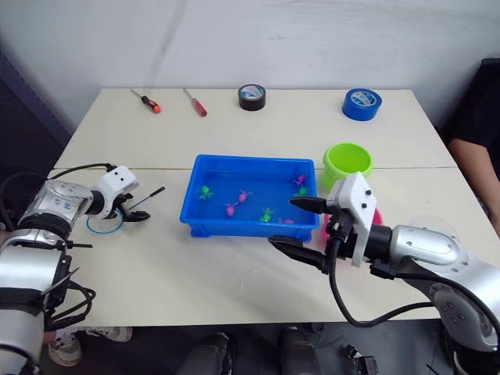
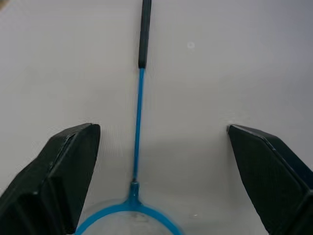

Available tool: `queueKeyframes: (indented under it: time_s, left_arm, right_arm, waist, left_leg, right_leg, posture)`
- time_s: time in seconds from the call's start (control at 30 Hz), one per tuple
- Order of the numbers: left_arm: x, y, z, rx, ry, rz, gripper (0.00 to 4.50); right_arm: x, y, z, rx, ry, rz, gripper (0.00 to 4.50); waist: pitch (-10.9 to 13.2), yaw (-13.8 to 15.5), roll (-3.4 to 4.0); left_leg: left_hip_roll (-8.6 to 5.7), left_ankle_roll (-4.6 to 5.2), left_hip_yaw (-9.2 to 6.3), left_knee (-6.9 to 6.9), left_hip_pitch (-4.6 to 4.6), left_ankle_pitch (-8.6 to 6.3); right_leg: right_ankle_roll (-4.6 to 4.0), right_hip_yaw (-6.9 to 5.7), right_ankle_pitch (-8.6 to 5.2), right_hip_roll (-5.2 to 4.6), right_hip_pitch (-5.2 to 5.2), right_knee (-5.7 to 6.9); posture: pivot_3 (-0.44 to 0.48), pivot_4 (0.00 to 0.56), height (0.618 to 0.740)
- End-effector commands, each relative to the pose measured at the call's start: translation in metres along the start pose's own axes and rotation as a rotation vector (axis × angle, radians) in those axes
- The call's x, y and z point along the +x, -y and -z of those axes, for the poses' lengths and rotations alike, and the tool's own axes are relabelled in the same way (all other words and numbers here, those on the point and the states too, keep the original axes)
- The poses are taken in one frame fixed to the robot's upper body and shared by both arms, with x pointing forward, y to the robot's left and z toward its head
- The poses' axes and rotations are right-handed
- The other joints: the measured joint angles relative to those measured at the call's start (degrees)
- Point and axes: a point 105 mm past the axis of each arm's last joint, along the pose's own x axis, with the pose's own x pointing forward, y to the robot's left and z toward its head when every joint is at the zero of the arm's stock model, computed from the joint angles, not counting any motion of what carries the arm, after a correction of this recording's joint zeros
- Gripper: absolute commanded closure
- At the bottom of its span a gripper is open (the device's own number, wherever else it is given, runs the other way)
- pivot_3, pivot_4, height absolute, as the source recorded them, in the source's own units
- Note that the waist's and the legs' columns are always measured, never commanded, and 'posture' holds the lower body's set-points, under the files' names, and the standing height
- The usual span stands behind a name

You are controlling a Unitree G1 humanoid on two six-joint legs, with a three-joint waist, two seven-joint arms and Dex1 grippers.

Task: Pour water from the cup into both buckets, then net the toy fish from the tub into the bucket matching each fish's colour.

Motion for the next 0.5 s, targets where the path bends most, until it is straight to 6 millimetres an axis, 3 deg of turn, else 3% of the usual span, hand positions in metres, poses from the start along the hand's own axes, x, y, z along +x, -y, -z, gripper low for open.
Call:
queueKeyframes:
  time_s: [0.03, 0.1, 0.2, 0.27, 0.47, 0.5]
  left_arm:
    - [0.002, -0.004, 0.005, -0.039, -0.04, -0.047, 0.0]
    - [0.003, -0.003, 0.005, -0.058, -0.043, -0.053, 0.0]
    - [0.006, -0.002, 0.001, -0.054, -0.036, -0.071, 0.88]
    - [0.008, 0.002, -0.001, -0.126, -0.015, -0.047, 1.73]
    - [0.009, -0.001, 0.005, -0.129, -0.041, -0.085, 4.32]
    - [0.009, -0.001, 0.005, -0.132, -0.041, -0.084, 4.45]
  right_arm:
    - [-0.008, -0.004, -0.012, -0.049, 0.015, 0.016, 0.04]
    - [-0.011, -0.004, -0.014, -0.054, 0.011, 0.028, 0.04]
    - [-0.015, -0.004, -0.019, -0.059, 0.016, 0.052, 0.0]
    - [-0.018, -0.005, -0.022, -0.059, 0.017, 0.057, 0.0]
    - [-0.025, -0.006, -0.027, -0.065, -0.013, 0.058, 0.0]
    - [-0.025, -0.005, -0.027, -0.065, -0.016, 0.057, 0.0]
  waist:
    - [0.0, 0.4, -0.02]
    - [0.0, 0.5, -0.02]
    - [0.0, 0.5, -0.03]
    - [0.0, 0.5, -0.03]
    - [0.0, 0.3, -0.05]
    - [0.0, 0.3, -0.05]
  left_leg:
    - [0.0, 0.01, -0.01, 0.01, 0.01, 0.0]
    - [0.0, 0.03, -0.02, 0.03, 0.03, 0.01]
    - [0.0, 0.11, -0.03, 0.03, 0.07, 0.03]
    - [0.0, 0.11, -0.03, 0.04, 0.09, 0.06]
    - [0.0, 0.11, -0.04, 0.05, 0.12, 0.11]
    - [0.01, 0.1, -0.03, 0.05, 0.12, 0.11]
  right_leg:
    - [0.0, -0.01, 0.0, 0.0, 0.0, 0.02]
    - [0.0, -0.02, 0.0, 0.0, 0.01, 0.05]
    - [0.0, -0.01, 0.0, 0.0, 0.02, 0.05]
    - [0.0, -0.01, 0.0, -0.01, 0.02, 0.04]
    - [0.0, -0.02, 0.0, 0.0, 0.02, 0.12]
    - [0.0, -0.01, 0.0, 0.01, 0.02, 0.13]
  posture:
    - [0.0, 0.15, 0.736]
    - [0.0, 0.15, 0.736]
    - [0.0, 0.15, 0.736]
    - [0.0, 0.15, 0.736]
    - [0.0, 0.15, 0.736]
    - [0.0, 0.15, 0.736]
